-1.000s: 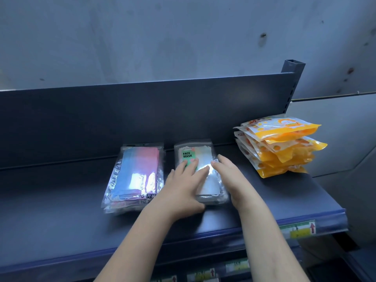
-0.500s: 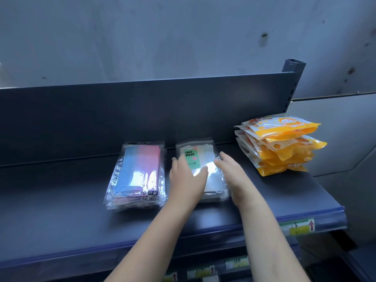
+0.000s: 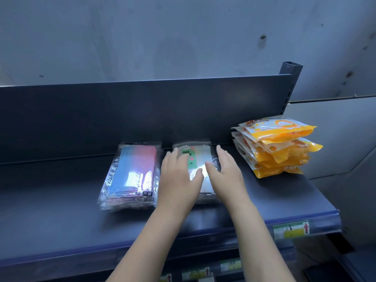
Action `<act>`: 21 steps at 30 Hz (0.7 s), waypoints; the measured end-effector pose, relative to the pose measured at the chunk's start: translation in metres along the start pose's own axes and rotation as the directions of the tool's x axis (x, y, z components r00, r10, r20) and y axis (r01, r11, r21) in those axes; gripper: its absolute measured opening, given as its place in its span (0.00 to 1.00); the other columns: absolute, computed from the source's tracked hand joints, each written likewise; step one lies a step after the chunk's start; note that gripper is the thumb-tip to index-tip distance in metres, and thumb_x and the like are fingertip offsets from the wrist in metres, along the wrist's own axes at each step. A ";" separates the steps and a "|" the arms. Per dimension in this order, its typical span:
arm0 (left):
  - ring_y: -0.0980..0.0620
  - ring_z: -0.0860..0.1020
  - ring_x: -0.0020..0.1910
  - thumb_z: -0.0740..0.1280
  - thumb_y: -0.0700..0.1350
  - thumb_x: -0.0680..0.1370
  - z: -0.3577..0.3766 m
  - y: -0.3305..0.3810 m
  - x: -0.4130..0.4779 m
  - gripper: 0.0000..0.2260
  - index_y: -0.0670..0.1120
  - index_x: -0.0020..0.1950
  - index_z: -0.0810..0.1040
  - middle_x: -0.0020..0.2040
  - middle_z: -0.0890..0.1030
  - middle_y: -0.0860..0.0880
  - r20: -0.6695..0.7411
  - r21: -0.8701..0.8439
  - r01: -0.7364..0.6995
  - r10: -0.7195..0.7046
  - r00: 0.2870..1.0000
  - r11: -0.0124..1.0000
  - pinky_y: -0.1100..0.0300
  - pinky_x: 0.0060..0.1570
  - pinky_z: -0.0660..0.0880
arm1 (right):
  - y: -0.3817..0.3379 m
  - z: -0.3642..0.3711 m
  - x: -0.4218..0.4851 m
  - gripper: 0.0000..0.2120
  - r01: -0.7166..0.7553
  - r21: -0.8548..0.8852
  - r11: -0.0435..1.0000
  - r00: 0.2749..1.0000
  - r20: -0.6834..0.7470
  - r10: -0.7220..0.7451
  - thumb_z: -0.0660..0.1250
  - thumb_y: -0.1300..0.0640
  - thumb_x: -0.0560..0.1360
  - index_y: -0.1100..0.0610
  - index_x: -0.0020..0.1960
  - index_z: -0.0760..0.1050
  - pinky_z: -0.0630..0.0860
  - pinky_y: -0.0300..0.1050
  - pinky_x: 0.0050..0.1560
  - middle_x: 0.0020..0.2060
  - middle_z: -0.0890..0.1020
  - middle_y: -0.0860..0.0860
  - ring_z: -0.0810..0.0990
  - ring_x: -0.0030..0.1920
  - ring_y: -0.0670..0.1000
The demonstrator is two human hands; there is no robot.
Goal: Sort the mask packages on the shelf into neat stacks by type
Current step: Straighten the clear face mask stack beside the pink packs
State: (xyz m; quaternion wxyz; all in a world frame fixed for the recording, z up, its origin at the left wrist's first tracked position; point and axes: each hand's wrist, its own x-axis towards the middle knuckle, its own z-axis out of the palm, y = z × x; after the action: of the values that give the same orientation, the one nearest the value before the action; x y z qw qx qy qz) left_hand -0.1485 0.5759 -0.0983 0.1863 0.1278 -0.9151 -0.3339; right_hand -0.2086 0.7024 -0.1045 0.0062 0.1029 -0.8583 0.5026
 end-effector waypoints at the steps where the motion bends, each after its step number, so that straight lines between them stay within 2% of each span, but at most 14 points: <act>1: 0.42 0.64 0.81 0.66 0.52 0.80 -0.002 -0.001 -0.001 0.22 0.44 0.71 0.77 0.77 0.74 0.47 -0.034 0.118 -0.110 0.115 0.993 0.987 0.45 0.76 0.65 | -0.003 0.000 -0.004 0.29 0.084 -0.102 0.991 0.996 -0.028 -0.087 0.62 0.52 0.84 0.51 0.83 0.61 0.56 0.38 0.74 0.81 0.65 0.45 0.58 0.82 0.46; 3: 0.38 0.70 0.77 0.65 0.52 0.78 -0.011 -0.002 0.000 0.24 0.42 0.71 0.78 0.69 0.80 0.47 -0.084 0.238 -0.190 0.215 0.973 0.953 0.40 0.76 0.66 | -0.012 0.000 -0.013 0.25 0.214 -0.249 0.944 0.970 -0.060 -0.236 0.62 0.55 0.84 0.54 0.81 0.66 0.56 0.38 0.75 0.78 0.71 0.48 0.62 0.80 0.50; 6: 0.36 0.74 0.74 0.64 0.52 0.79 -0.028 -0.002 0.003 0.26 0.38 0.72 0.77 0.66 0.83 0.43 -0.154 0.312 -0.151 0.207 0.966 0.938 0.39 0.75 0.67 | -0.027 0.001 -0.021 0.23 0.287 -0.356 0.889 0.942 -0.061 -0.329 0.61 0.56 0.84 0.57 0.78 0.70 0.54 0.40 0.78 0.75 0.75 0.52 0.65 0.79 0.53; 9: 0.37 0.73 0.74 0.60 0.58 0.80 -0.041 -0.007 0.003 0.29 0.39 0.73 0.77 0.68 0.82 0.43 -0.156 0.353 -0.140 0.206 0.966 0.925 0.40 0.75 0.66 | -0.040 0.000 -0.028 0.23 0.280 -0.357 0.891 0.944 -0.067 -0.324 0.61 0.54 0.84 0.55 0.79 0.70 0.55 0.42 0.78 0.76 0.74 0.50 0.63 0.80 0.52; 15: 0.41 0.68 0.79 0.53 0.63 0.79 -0.046 -0.014 0.009 0.33 0.43 0.73 0.76 0.69 0.80 0.48 -0.008 0.398 -0.151 0.168 0.986 0.905 0.43 0.78 0.61 | -0.050 -0.009 -0.026 0.23 0.260 -0.424 0.868 0.952 -0.040 -0.305 0.63 0.50 0.84 0.56 0.77 0.71 0.57 0.44 0.79 0.76 0.74 0.51 0.63 0.81 0.52; 17: 0.42 0.68 0.79 0.50 0.65 0.78 -0.043 -0.008 0.014 0.34 0.45 0.72 0.76 0.69 0.80 0.50 0.002 0.393 -0.158 0.171 0.985 0.906 0.44 0.78 0.61 | -0.052 -0.020 -0.021 0.24 0.264 -0.417 0.870 0.951 -0.041 -0.308 0.63 0.49 0.84 0.54 0.78 0.70 0.57 0.43 0.79 0.76 0.73 0.49 0.61 0.81 0.50; 19: 0.44 0.67 0.80 0.48 0.66 0.77 -0.038 0.004 0.019 0.35 0.46 0.72 0.76 0.68 0.80 0.52 0.038 0.358 -0.153 0.149 0.988 0.921 0.47 0.78 0.60 | -0.051 -0.035 -0.015 0.23 0.265 -0.379 0.887 0.943 -0.091 -0.320 0.63 0.49 0.84 0.53 0.77 0.71 0.55 0.38 0.77 0.75 0.74 0.48 0.60 0.81 0.48; 21: 0.45 0.66 0.80 0.51 0.66 0.79 -0.031 0.021 0.023 0.32 0.47 0.71 0.76 0.69 0.79 0.52 0.057 0.296 -0.131 0.120 0.991 0.946 0.49 0.78 0.61 | -0.050 -0.052 -0.013 0.23 0.272 -0.319 0.908 0.931 -0.150 -0.332 0.61 0.48 0.83 0.52 0.76 0.73 0.51 0.30 0.74 0.73 0.75 0.46 0.61 0.81 0.48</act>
State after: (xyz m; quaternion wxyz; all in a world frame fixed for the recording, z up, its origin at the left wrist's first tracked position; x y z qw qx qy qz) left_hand -0.1587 0.5657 -0.0570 0.1682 0.0897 -0.9648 -0.1813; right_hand -0.1919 0.7257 -0.0374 0.1860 0.1816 -0.8916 0.3708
